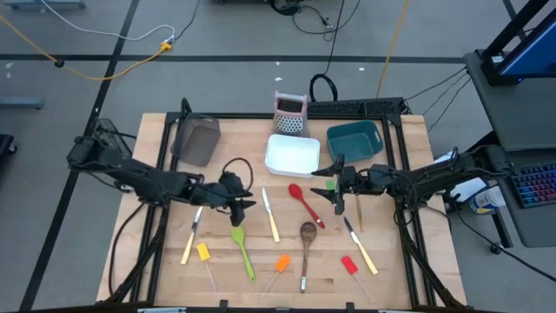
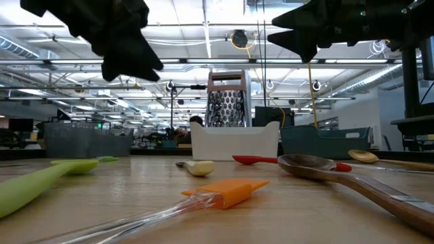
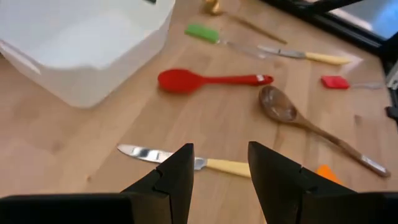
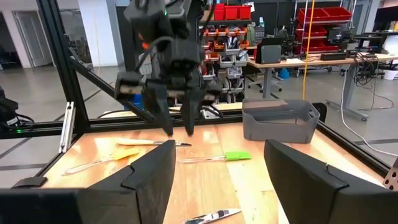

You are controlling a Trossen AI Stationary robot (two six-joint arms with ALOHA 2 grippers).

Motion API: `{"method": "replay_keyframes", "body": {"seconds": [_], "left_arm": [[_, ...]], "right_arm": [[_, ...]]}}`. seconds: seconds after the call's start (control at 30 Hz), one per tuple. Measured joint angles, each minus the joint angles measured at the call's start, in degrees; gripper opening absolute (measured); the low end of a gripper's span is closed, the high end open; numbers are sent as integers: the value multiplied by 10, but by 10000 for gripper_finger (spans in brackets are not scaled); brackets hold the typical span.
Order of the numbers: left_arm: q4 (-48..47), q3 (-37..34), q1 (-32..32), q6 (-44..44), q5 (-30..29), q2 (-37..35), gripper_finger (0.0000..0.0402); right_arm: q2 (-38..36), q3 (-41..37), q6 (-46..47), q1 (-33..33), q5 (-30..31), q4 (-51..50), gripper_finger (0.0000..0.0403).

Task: Pick & Place Kitchen Items
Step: Put the bottom left yellow knife into the black bin

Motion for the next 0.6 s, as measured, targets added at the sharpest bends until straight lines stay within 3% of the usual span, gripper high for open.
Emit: {"method": "replay_keyframes", "body": {"seconds": [0.27, 0.6], "left_arm": [[10, 0, 0, -58, 10, 68, 154], [-42, 1, -8, -187, 101, 74, 154]], "right_arm": [[0, 0, 0, 0, 0, -1, 237], [0, 0, 0, 0, 0, -4, 232]]}}
